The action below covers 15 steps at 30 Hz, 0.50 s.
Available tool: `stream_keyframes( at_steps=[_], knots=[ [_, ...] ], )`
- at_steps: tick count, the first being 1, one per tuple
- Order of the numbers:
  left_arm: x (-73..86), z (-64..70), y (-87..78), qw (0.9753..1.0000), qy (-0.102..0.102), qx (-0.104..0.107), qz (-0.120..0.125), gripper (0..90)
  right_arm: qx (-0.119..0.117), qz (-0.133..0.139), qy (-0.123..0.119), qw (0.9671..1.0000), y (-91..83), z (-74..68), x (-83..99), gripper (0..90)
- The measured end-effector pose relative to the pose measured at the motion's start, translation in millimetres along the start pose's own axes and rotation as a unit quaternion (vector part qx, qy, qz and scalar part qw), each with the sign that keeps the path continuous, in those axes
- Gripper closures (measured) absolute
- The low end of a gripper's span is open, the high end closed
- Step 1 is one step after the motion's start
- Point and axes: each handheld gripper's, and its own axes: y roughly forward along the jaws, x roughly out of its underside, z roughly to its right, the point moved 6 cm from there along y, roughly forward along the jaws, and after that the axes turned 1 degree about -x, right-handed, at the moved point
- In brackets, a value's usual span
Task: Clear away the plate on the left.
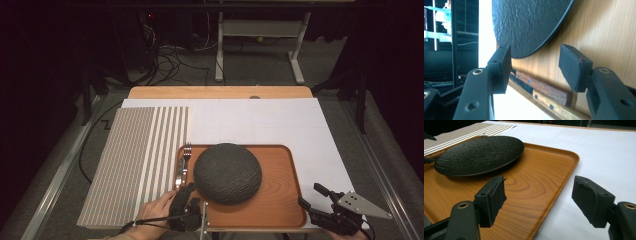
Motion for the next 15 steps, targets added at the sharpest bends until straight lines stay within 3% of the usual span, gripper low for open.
stream_keyframes(
  at_steps=[15],
  knots=[
    [19.9, -5.4, -3.2, 0.9998, -0.018, -0.006, -0.009, 41.1, 0.000, 0.000, 0.000, 1.0000, 0.1, -0.3, -0.1, 27.2]
  ],
)
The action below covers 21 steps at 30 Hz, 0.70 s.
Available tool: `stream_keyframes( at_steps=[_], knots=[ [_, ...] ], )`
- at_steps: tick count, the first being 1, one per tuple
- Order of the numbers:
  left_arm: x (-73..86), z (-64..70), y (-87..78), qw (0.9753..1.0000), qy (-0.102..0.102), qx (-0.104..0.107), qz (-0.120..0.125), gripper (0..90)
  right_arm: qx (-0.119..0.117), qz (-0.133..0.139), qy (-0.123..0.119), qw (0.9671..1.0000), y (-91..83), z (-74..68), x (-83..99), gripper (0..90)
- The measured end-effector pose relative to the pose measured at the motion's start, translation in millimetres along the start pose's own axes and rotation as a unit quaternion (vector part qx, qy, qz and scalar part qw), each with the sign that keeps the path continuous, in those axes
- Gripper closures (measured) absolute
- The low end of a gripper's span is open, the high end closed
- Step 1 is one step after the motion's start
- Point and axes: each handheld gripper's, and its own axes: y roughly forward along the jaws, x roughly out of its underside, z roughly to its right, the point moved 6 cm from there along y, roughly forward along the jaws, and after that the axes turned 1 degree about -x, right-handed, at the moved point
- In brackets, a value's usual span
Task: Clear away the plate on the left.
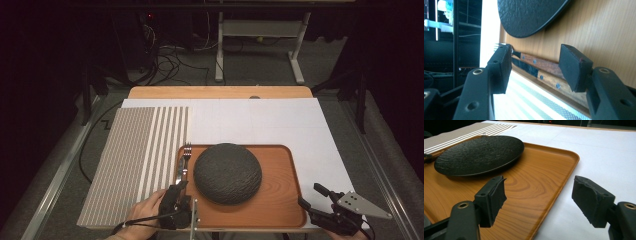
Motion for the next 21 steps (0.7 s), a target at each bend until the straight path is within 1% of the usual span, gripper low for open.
stream_keyframes(
  at_steps=[2, 4, 6, 12, 17, 18, 19, 20, 21],
  knots=[
    [3.1, -1.4, -0.3, 1.0000, 0.000, 0.000, -0.003, 41.1, 0.000, 0.000, 0.000, 1.0000, 0.0, -0.1, 0.0, 27.2],
    [5.7, -1.6, -0.6, 1.0000, -0.005, -0.002, -0.005, 41.1, 0.000, 0.000, 0.000, 1.0000, 0.0, -0.1, 0.0, 27.2],
    [8.5, -2.5, -1.0, 1.0000, -0.005, -0.004, -0.006, 41.1, 0.000, 0.000, 0.000, 1.0000, 0.1, -0.1, 0.0, 27.2],
    [18.8, -4.8, -2.1, 0.9998, -0.015, -0.007, -0.013, 41.1, 0.000, 0.000, 0.000, 1.0000, -0.1, 0.0, 0.1, 27.2],
    [26.2, -7.2, -2.4, 0.9994, -0.029, -0.007, -0.017, 41.1, 0.001, -0.001, 0.000, 1.0000, 0.0, -0.3, 0.1, 27.2],
    [26.9, -7.0, -2.1, 0.9992, -0.039, -0.006, -0.011, 41.1, 0.001, -0.001, 0.000, 1.0000, 0.0, -0.2, 0.1, 27.2],
    [28.3, -7.9, -3.6, 0.9992, -0.038, -0.004, -0.010, 41.1, 0.001, -0.001, 0.000, 1.0000, 0.0, -0.2, 0.1, 27.2],
    [29.0, -8.3, -4.2, 0.9991, -0.043, -0.003, -0.006, 41.1, 0.001, -0.001, 0.000, 1.0000, 0.0, -0.1, 0.1, 27.2],
    [30.5, -9.2, -4.9, 0.9991, -0.042, -0.003, -0.010, 41.1, 0.001, -0.001, 0.000, 1.0000, 0.0, -0.1, 0.1, 27.2]
  ],
)
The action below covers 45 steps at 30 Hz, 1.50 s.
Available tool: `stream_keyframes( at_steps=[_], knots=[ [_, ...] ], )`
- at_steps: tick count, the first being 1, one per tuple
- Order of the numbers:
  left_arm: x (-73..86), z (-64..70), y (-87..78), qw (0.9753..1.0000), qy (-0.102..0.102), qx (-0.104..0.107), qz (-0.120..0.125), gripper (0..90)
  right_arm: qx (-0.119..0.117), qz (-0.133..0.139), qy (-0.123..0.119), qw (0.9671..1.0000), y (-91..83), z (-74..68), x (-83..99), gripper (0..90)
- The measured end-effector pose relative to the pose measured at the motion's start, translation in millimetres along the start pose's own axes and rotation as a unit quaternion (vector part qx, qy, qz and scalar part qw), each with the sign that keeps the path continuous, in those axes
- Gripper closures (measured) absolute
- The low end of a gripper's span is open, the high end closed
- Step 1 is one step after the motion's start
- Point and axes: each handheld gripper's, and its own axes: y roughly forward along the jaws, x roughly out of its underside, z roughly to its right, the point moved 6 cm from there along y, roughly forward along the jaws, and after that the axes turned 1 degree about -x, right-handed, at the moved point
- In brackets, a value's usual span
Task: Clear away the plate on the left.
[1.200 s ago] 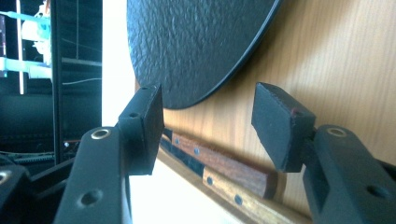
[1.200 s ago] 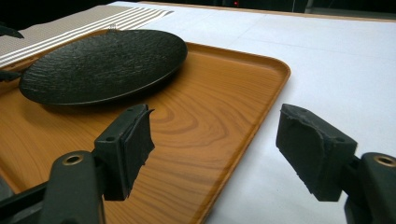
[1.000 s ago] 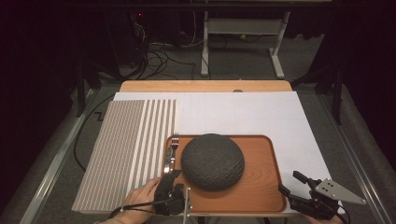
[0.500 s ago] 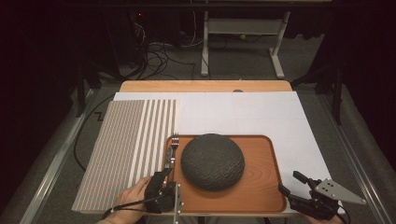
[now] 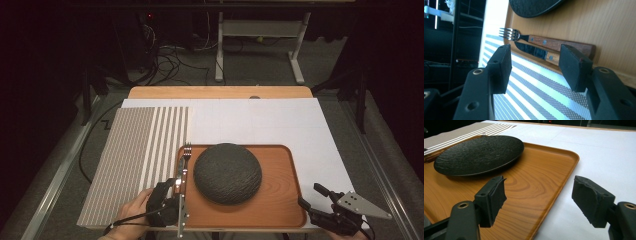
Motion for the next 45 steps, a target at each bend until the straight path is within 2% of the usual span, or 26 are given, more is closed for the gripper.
stream_keyframes(
  at_steps=[7, 14, 18, 22, 25, 28, 34, 40, 45],
  knots=[
    [8.6, -3.7, -0.3, 0.9999, -0.014, -0.007, -0.004, 41.2, 0.000, 0.000, 0.000, 1.0000, 0.1, -0.1, 0.0, 27.2],
    [15.9, -6.2, -0.9, 0.9996, -0.028, -0.005, -0.003, 41.4, 0.001, 0.000, 0.000, 1.0000, 0.0, -0.1, 0.0, 27.2],
    [22.8, -9.8, -1.2, 0.9986, -0.052, -0.004, -0.002, 41.3, 0.001, 0.000, 0.000, 1.0000, 0.0, -0.2, 0.0, 27.2],
    [29.8, -11.9, -2.1, 0.9980, -0.062, -0.005, -0.007, 41.3, 0.001, -0.001, 0.000, 1.0000, 0.2, -0.2, 0.0, 27.2],
    [34.3, -13.5, -3.3, 0.9968, -0.080, -0.004, -0.001, 41.3, 0.001, 0.000, 0.000, 1.0000, 0.2, -0.3, 0.0, 27.2],
    [38.6, -15.6, -4.4, 0.9948, -0.102, 0.000, 0.006, 41.2, 0.002, 0.000, -0.001, 1.0000, 0.1, -0.2, -0.1, 27.2],
    [47.8, -17.2, -4.9, 0.9916, -0.129, 0.008, 0.005, 41.3, 0.003, 0.000, -0.001, 1.0000, 0.0, -0.3, -0.2, 27.2],
    [55.2, -17.0, -5.7, 0.9848, -0.172, 0.025, 0.011, 41.3, 0.003, 0.000, -0.001, 1.0000, 0.0, -0.3, -0.1, 27.2],
    [63.0, -18.5, -7.5, 0.9776, -0.206, 0.039, 0.018, 41.2, 0.002, 0.000, -0.001, 1.0000, 0.0, -0.5, -0.2, 27.2]
  ],
)
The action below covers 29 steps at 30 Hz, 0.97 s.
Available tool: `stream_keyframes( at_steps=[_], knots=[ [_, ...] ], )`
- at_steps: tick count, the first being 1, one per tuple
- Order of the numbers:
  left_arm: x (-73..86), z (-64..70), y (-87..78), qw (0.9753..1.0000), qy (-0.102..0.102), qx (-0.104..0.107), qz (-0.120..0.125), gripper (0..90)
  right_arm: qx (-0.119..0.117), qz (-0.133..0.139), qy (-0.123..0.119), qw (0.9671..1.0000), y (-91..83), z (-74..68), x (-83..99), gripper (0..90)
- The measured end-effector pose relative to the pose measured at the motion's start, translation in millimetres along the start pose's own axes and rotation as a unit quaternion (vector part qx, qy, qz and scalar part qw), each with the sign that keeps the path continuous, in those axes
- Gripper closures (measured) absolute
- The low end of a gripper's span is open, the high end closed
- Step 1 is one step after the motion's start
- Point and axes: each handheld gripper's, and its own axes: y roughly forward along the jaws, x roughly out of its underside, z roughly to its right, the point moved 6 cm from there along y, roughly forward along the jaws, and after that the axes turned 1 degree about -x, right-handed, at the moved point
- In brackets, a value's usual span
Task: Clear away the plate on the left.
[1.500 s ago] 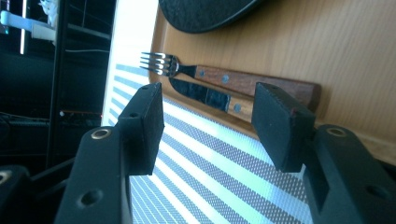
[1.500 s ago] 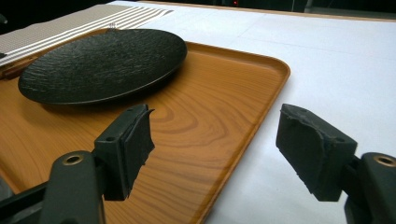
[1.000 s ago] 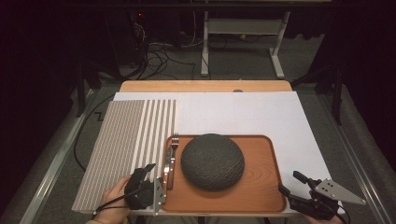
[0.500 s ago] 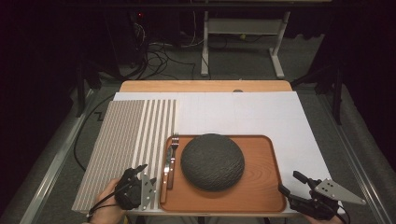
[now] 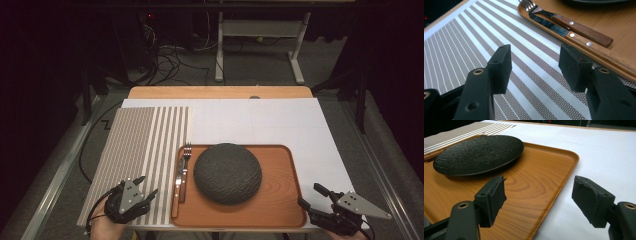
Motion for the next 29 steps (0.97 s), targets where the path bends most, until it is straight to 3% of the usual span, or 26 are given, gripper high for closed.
stream_keyframes(
  at_steps=[4, 8, 9, 13, 15, 17, 23, 26, 29],
  knots=[
    [6.4, -5.9, -3.3, 0.9982, -0.053, 0.023, 0.013, 41.2, 0.000, -0.001, 0.000, 1.0000, 0.2, 0.0, 0.1, 27.2],
    [14.2, -11.5, -6.0, 0.9926, -0.109, 0.048, 0.026, 40.4, 0.000, -0.001, 0.000, 1.0000, 0.1, 0.1, 0.1, 27.2],
    [16.0, -12.9, -6.6, 0.9908, -0.121, 0.052, 0.031, 36.3, 0.000, 0.000, 0.000, 1.0000, 0.2, 0.1, 0.0, 27.1],
    [23.7, -19.4, -9.6, 0.9829, -0.166, 0.068, 0.042, 34.3, 0.000, -0.001, 0.000, 1.0000, 0.2, -0.2, 0.1, 27.1],
    [27.9, -22.4, -10.6, 0.9771, -0.194, 0.074, 0.049, 33.6, 0.000, -0.001, -0.001, 1.0000, 0.2, 0.0, 0.1, 27.2],
    [33.7, -26.3, -10.9, 0.9688, -0.226, 0.086, 0.053, 30.3, 0.000, -0.001, 0.000, 1.0000, 0.1, -0.1, 0.1, 27.1],
    [52.5, -36.1, -11.1, 0.9504, -0.288, 0.092, 0.071, 27.3, 0.001, -0.001, 0.001, 1.0000, 0.0, 0.2, 0.1, 27.2],
    [62.4, -41.3, -9.2, 0.9431, -0.310, 0.089, 0.079, 27.2, 0.000, 0.000, 0.001, 1.0000, -0.2, 0.3, 0.0, 27.1],
    [69.0, -45.2, -8.6, 0.9393, -0.323, 0.081, 0.082, 27.2, 0.000, 0.000, 0.001, 1.0000, -0.3, 0.3, 0.0, 27.2]
  ],
)
